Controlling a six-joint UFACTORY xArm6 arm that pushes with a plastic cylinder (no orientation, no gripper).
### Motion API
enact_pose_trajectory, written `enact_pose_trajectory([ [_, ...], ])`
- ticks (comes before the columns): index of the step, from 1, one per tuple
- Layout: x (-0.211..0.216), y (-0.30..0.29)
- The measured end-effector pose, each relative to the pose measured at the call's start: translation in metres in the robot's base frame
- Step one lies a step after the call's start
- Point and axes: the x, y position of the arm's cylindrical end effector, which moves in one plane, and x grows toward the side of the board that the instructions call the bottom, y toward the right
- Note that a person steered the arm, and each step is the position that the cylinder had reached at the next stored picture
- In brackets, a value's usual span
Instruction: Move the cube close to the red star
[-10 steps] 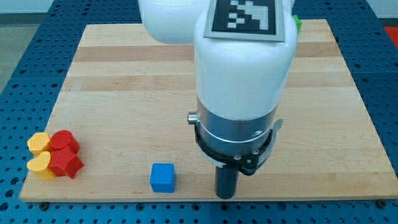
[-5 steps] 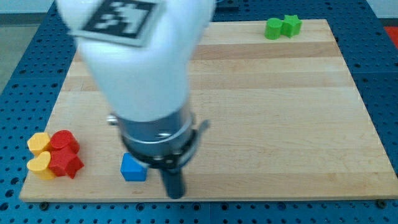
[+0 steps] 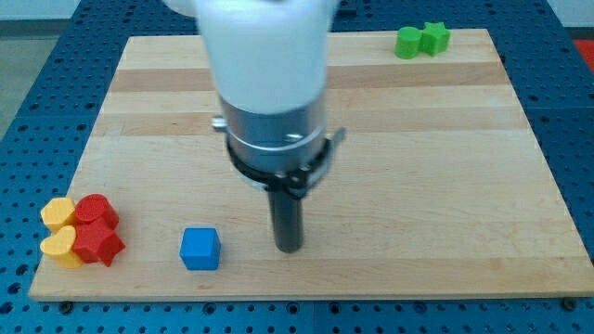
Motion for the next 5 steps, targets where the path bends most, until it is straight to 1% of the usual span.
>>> enact_pose_trajectory([
  [1, 0.018, -0.022],
  [3, 0.019, -0.133],
  [4, 0.019, -0.145],
  [5, 0.019, -0.104],
])
